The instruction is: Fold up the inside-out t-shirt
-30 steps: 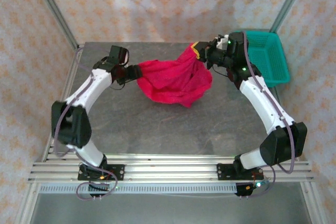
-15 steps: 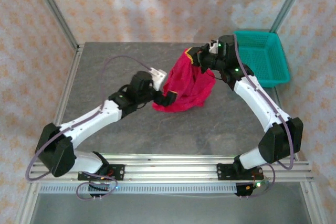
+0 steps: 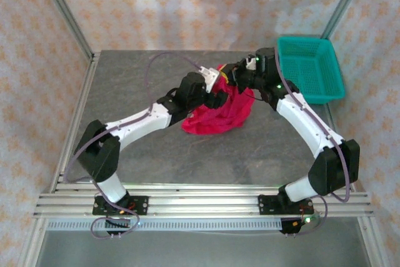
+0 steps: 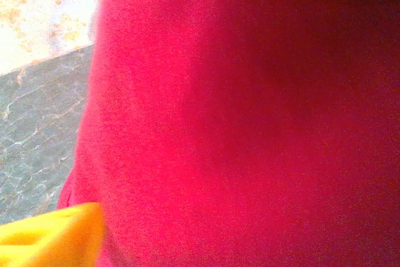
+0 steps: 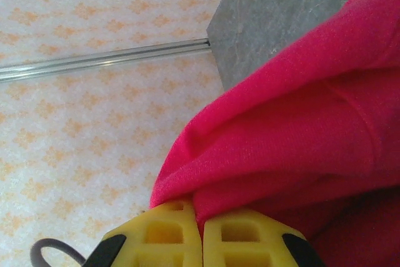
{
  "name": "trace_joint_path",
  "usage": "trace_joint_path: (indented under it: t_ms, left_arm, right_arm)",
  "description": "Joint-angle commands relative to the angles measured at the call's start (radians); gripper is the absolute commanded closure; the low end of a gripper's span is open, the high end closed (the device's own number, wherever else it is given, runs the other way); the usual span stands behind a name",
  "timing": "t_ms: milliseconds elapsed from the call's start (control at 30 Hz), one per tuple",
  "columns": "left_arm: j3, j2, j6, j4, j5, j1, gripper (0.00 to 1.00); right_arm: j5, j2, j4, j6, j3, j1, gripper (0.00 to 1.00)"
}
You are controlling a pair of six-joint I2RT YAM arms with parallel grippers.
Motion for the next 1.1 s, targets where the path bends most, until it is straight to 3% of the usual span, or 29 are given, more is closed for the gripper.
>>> trace_joint_path:
  t_ms: [0,133,167,233,300,367,533,667,833,933,1000,1067]
  left_arm:
    - [0.104,0.013,-0.019,-0.126,-0.053,-0.002,1.00]
    - [0.108,-0.061,-0.016,-0.223,-0.063,0.012,1.00]
    - [0.094,-0.090,-0.023,-0.227,-0.061,0.019,1.00]
    - [0.050,-0.159,-0.070,-0.215,-0.043,0.048,1.00]
    - [0.024,-0.203,-0.125,-0.205,-0.001,0.080,1.00]
    - [0.011,-0.229,-0.170,-0.200,0.036,0.102,1.00]
    - [0.006,-0.238,-0.233,-0.181,0.091,0.117,1.00]
    - [0.016,-0.230,-0.242,-0.196,0.087,0.119,1.00]
    - [0.031,-0.228,-0.247,-0.220,0.081,0.122,1.00]
    - [0.047,-0.232,-0.263,-0.227,0.086,0.121,1.00]
    - [0.076,-0.230,-0.281,-0.242,0.099,0.121,1.00]
    - [0.147,-0.224,-0.309,-0.294,0.106,0.127,1.00]
  right_arm:
    - [0.013,-0.034,-0.031,-0.038,-0.016,-0.005,1.00]
    - [0.059,-0.003,-0.127,-0.153,-0.001,-0.049,0.96]
    - [0.080,0.014,-0.179,-0.208,0.016,-0.061,0.84]
    - [0.161,0.057,-0.335,-0.367,0.071,-0.086,0.42]
    - [0.261,0.083,-0.465,-0.486,0.102,-0.092,0.29]
    - [0.338,0.071,-0.508,-0.546,0.067,-0.092,0.25]
    - [0.311,-0.035,-0.364,-0.543,-0.120,-0.057,0.28]
    - [0.291,-0.040,-0.299,-0.521,-0.166,0.036,0.29]
    - [0.283,0.044,-0.187,-0.485,-0.182,0.130,0.24]
    - [0.287,0.172,-0.087,-0.453,-0.145,0.156,0.24]
    - [0.303,0.269,-0.039,-0.431,-0.104,0.158,0.35]
    - [0.337,0.379,-0.045,-0.411,-0.043,0.147,0.74]
